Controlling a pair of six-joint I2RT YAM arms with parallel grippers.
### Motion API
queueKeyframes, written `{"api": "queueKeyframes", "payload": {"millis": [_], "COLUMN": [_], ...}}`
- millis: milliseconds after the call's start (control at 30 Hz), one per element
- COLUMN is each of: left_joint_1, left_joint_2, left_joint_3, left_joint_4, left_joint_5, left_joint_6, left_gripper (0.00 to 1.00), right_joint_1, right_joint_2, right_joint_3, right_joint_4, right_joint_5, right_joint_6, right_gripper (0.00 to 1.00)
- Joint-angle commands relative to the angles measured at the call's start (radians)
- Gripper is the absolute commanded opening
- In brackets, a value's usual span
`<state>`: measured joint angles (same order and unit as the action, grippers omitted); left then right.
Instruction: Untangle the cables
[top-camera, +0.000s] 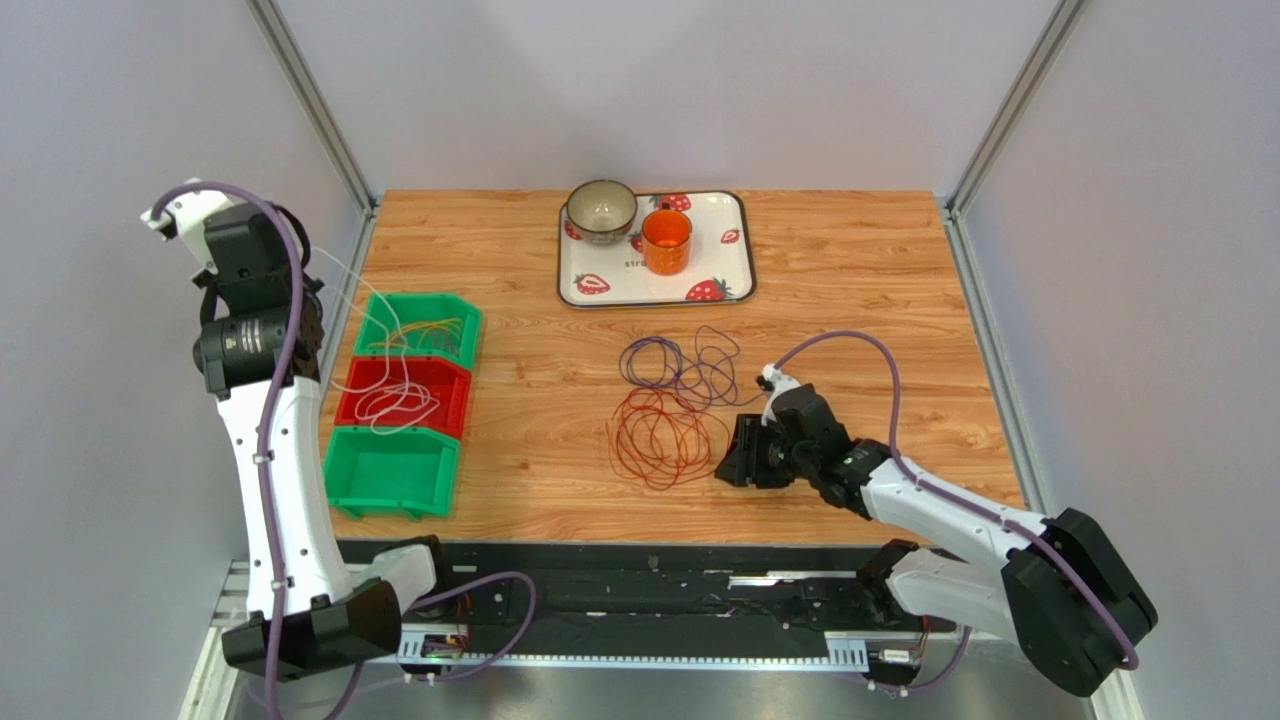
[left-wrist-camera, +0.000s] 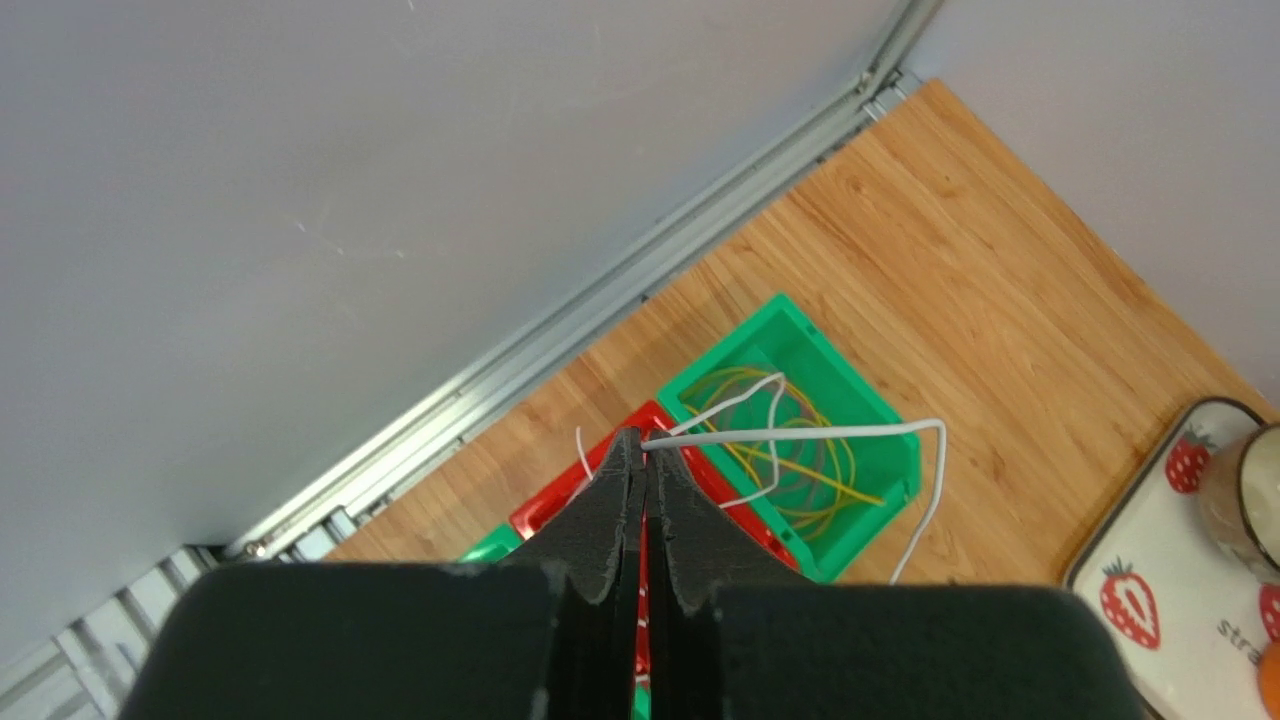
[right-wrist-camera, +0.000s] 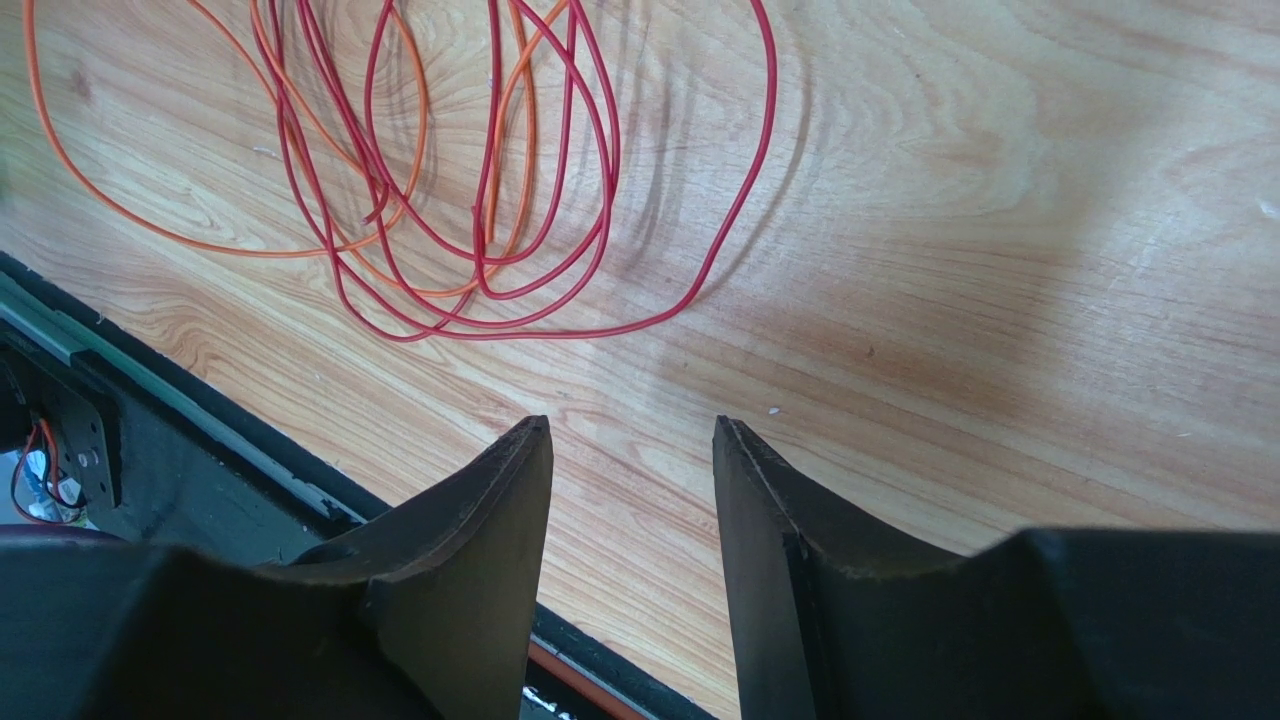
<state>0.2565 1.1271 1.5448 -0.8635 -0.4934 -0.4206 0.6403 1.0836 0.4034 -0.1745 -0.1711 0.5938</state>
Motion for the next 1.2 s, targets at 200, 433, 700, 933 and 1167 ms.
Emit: {"api": "queueKeyframes", "payload": {"millis": [200, 433, 700, 933, 1167], "left_joint_1": [0.000, 0.000, 0.000, 0.003, 0.001], "left_joint_2": [-0.164, -0.182, -0.145, -0.032, 0.111], "left_joint_3": [-0.232, -0.325, -0.383, -0.382, -0.348], "left_joint_4": [0.030, 0.029, -0.015, -0.034, -0.095], "left_joint_5": [0.187, 0.115, -0.023, -0.059, -0.027], "left_joint_6": [-0.067, -0.056, -0.084, -0.063, -0.063], "left_gripper": [0.00, 0.00, 0.00, 0.00, 0.00], "right_joint_1": [0.001, 0.002, 0.001, 0.001, 0.001], "right_joint_2": [-0.021, -0.030, -0.039, -0.037, -0.053], "right_joint_3": [0.018, 0.015, 0.009, 0.011, 0.005], "right_joint_4": [0.043, 0.043, 0.044, 0.044, 0.044], "right_joint_5": [-0.013, -0.010, -0.005, -0.008, -0.007], "right_joint_6": [-0.017, -0.015, -0.012, -0.015, -0.015], "right_gripper": [0.47, 0.47, 0.47, 0.47, 0.47]}}
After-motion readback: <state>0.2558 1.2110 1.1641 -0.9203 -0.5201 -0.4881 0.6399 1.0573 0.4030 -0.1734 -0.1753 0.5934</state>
